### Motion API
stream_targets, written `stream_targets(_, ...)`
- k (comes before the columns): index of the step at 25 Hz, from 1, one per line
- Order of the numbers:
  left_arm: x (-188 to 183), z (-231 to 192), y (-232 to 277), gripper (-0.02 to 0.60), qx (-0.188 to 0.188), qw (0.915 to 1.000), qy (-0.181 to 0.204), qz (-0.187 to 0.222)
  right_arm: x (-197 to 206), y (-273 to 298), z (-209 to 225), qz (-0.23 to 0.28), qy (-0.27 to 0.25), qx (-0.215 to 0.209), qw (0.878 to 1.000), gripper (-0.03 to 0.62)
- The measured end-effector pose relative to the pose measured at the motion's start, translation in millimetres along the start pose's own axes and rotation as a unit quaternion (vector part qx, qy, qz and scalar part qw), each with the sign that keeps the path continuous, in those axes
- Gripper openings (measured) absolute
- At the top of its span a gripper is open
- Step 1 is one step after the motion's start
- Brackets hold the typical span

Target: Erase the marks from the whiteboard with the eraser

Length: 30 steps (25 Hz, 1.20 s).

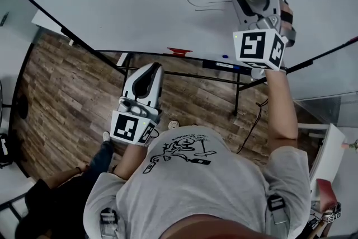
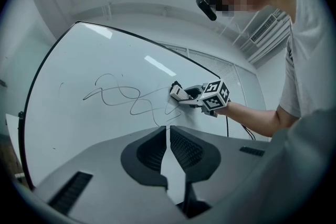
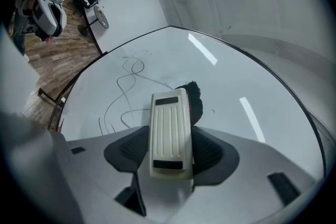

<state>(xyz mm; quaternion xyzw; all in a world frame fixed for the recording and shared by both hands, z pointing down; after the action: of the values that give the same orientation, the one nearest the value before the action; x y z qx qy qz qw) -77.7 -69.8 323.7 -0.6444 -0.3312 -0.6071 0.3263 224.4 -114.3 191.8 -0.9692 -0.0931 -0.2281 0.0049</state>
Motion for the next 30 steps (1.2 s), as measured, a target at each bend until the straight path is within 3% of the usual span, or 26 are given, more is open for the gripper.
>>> stream_targets(30, 5, -3, -12, 0.037, -0.019, 0.9998, -0.006, -0.003, 28, 17, -117, 0.006, -0.053, -0.061, 0.997, 0.259)
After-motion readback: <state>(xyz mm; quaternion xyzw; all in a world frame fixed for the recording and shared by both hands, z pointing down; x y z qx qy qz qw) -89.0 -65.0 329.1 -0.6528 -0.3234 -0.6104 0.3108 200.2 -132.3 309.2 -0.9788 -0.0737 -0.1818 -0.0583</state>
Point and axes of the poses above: the fingertips, and each gripper's own axes: y forward along the fingers, z to its right, x out of its underside, the point moved 10 cm from there along -y, backward along the fingers, and after that the axes turned 8 degrees about -z, right-handed, at the moved point
